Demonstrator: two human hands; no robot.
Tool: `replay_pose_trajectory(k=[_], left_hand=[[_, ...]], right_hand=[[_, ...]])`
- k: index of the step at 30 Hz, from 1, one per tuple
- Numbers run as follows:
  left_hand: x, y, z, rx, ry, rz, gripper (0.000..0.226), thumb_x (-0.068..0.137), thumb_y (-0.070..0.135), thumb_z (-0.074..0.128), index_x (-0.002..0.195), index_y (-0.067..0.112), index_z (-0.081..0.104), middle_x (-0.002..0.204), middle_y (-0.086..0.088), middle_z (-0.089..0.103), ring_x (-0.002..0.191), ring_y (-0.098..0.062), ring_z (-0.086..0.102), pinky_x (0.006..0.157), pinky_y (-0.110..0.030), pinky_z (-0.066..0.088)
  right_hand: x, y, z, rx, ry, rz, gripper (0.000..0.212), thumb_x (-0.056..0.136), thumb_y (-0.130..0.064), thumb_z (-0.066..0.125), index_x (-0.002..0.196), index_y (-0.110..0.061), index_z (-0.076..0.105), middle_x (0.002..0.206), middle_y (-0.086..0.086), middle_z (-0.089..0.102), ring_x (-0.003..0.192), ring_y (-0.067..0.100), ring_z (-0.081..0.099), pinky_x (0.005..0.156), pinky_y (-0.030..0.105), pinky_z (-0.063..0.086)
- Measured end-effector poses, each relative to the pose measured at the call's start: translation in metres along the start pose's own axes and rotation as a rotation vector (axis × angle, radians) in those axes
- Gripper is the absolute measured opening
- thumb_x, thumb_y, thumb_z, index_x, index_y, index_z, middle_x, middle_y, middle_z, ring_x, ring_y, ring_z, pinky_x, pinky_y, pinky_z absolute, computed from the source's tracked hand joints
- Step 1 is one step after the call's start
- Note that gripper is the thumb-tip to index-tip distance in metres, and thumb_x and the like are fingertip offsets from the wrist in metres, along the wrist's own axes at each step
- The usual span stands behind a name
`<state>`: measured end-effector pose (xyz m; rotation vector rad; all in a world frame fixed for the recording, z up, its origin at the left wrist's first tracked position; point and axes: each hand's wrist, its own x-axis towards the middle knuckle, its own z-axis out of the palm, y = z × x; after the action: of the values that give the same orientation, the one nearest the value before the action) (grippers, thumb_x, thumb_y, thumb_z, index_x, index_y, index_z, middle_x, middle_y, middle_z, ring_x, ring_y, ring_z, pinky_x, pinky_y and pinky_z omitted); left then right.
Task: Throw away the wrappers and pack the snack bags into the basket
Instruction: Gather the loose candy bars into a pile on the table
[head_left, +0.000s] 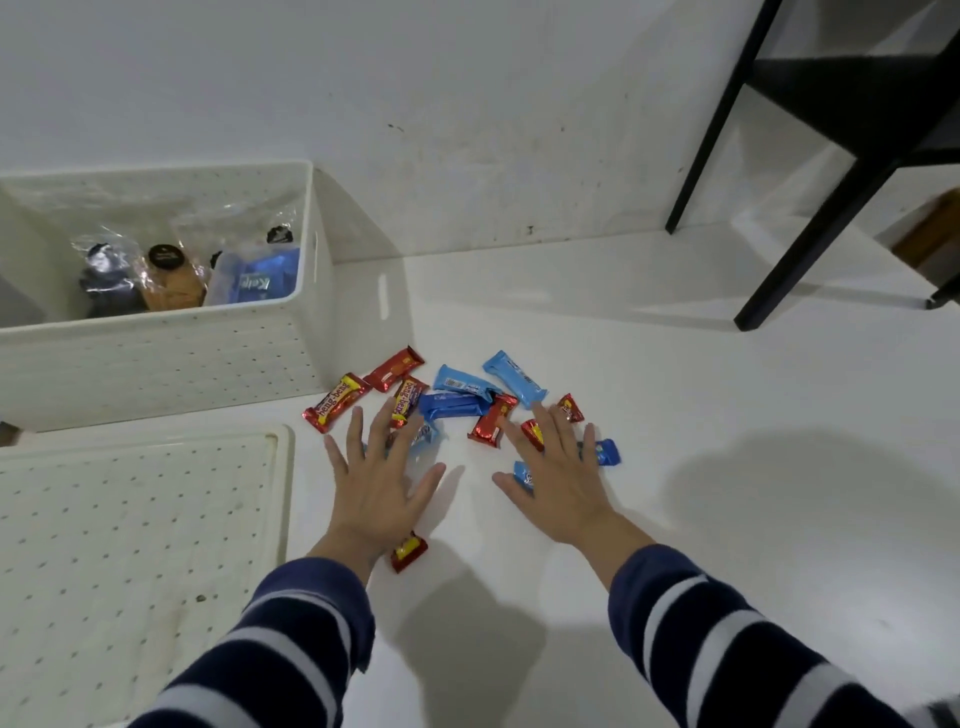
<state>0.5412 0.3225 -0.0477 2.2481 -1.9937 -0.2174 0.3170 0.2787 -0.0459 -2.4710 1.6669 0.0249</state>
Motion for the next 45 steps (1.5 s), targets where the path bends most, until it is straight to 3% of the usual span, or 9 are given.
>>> replay_pose_trajectory(k=[6,12,17,27,31,34,39,42,45], left_hand=[[0.064,-0.008,-0.015,-0.014,0.067,0.08,0.064,0.083,0.068,0.023,0.138,0.039,0.038,0.157,0.001,0.011,0.144,-0.038,-0.003,0.114,-0.059,0.007],[0.096,-0.017,-0.012,0.12,-0.21,0.029,0.06,0.083,0.075,0.021,0.137,0.052,0.029,0.159,0.001,0.007,0.142,-0.038,0.01,0.112,-0.057,0.01],[0.074,-0.021,-0.012,0.039,-0.137,0.062,0.044,0.093,0.059,0.025,0.133,0.05,0.04,0.157,0.004,0.017,0.143,-0.03,0.017,0.116,-0.053,0.01],[0.002,-0.011,-0.006,-0.035,-0.093,0.084,0.055,0.092,0.062,0.012,0.141,0.046,0.032,0.157,0.007,0.017,0.144,-0.024,0.014,0.115,-0.045,0.011],[-0.017,-0.016,-0.01,0.039,-0.022,0.124,0.069,0.081,0.078,0.008,0.142,0.05,0.021,0.158,0.011,0.012,0.146,-0.03,-0.001,0.112,-0.053,-0.011],[-0.029,-0.027,-0.007,0.059,-0.025,0.085,0.08,0.071,0.088,0.013,0.143,0.054,0.007,0.158,0.011,-0.002,0.145,-0.036,-0.008,0.109,-0.061,-0.011],[-0.033,-0.026,0.004,0.059,-0.035,0.099,0.094,0.064,0.093,0.018,0.145,0.049,0.001,0.16,0.003,0.004,0.145,-0.037,-0.007,0.113,-0.06,-0.006],[-0.024,-0.016,0.005,0.048,0.021,0.139,0.092,0.066,0.091,0.023,0.146,0.047,0.012,0.16,0.003,0.001,0.145,-0.035,-0.008,0.114,-0.057,-0.007],[-0.012,-0.009,0.005,-0.033,0.054,0.221,0.085,0.069,0.085,0.034,0.139,0.037,0.038,0.158,0.005,0.013,0.145,-0.036,0.001,0.114,-0.058,0.004]], right_hand=[[0.058,-0.011,-0.011,-0.036,0.021,-0.019,0.062,0.088,-0.067,0.013,0.146,-0.045,0.003,0.159,0.005,-0.002,0.145,0.035,-0.01,0.11,0.064,-0.002],[0.088,-0.008,-0.015,-0.085,-0.098,-0.045,0.055,0.089,-0.065,0.007,0.143,-0.052,0.004,0.16,-0.002,0.003,0.144,0.034,0.005,0.109,0.066,0.001],[0.068,0.01,-0.02,-0.085,-0.094,-0.006,0.06,0.086,-0.07,0.01,0.143,-0.051,0.006,0.159,-0.004,0.005,0.144,0.029,0.011,0.108,0.067,0.009],[-0.001,0.008,-0.005,-0.036,-0.103,-0.002,0.091,0.064,-0.088,-0.001,0.145,-0.047,-0.002,0.158,-0.008,-0.012,0.146,0.026,-0.003,0.112,0.061,0.009],[-0.012,0.005,-0.007,0.012,-0.101,-0.02,0.092,0.062,-0.09,0.003,0.144,-0.05,0.0,0.158,-0.007,-0.013,0.146,0.026,-0.005,0.112,0.062,0.007],[-0.019,0.005,-0.005,0.007,-0.126,-0.045,0.095,0.055,-0.095,0.005,0.139,-0.055,-0.015,0.156,-0.008,-0.022,0.145,0.027,-0.014,0.111,0.065,0.004],[-0.023,0.003,0.001,-0.057,-0.118,-0.079,0.096,0.055,-0.096,0.008,0.132,-0.055,-0.031,0.153,-0.006,-0.031,0.145,0.03,-0.015,0.111,0.066,0.003],[-0.019,0.004,0.006,-0.067,-0.085,-0.086,0.094,0.058,-0.095,0.009,0.136,-0.054,-0.024,0.156,-0.008,-0.025,0.146,0.029,-0.01,0.11,0.065,0.003],[-0.017,0.005,0.009,-0.073,-0.036,-0.101,0.087,0.064,-0.092,0.011,0.142,-0.054,0.001,0.159,-0.011,-0.01,0.146,0.026,0.002,0.111,0.063,0.007]])
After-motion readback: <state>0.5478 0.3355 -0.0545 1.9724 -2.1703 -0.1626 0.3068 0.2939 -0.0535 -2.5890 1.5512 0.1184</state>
